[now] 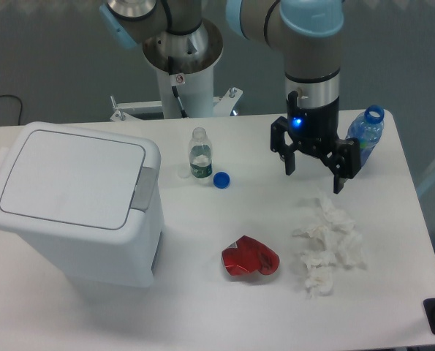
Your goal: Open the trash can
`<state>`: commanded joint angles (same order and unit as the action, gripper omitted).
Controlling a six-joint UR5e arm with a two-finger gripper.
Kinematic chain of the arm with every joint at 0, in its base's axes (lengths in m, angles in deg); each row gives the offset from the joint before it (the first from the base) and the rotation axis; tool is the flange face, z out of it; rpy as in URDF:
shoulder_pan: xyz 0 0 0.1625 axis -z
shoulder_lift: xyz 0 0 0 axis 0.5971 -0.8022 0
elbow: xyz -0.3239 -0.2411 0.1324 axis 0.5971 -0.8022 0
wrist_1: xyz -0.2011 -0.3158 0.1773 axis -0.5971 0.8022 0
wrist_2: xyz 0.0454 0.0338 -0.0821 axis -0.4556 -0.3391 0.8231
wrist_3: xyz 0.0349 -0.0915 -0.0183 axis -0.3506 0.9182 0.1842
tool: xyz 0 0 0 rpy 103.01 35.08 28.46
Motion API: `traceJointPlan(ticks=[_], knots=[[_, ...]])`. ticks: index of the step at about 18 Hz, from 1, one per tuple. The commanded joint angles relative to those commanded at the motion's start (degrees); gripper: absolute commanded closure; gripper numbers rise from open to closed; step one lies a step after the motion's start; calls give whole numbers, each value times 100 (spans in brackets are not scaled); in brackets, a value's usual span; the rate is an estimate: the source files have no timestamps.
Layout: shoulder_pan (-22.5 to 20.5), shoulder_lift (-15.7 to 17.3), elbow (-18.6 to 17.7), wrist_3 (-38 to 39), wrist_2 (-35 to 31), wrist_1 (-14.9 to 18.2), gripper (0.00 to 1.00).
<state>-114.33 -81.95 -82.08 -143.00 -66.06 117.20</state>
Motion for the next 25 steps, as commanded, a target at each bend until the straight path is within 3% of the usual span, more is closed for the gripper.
traceJointPlan(ticks=[11,25], knots=[[35,0,88,70,53,9,0],[474,0,342,2723,210,0,0]])
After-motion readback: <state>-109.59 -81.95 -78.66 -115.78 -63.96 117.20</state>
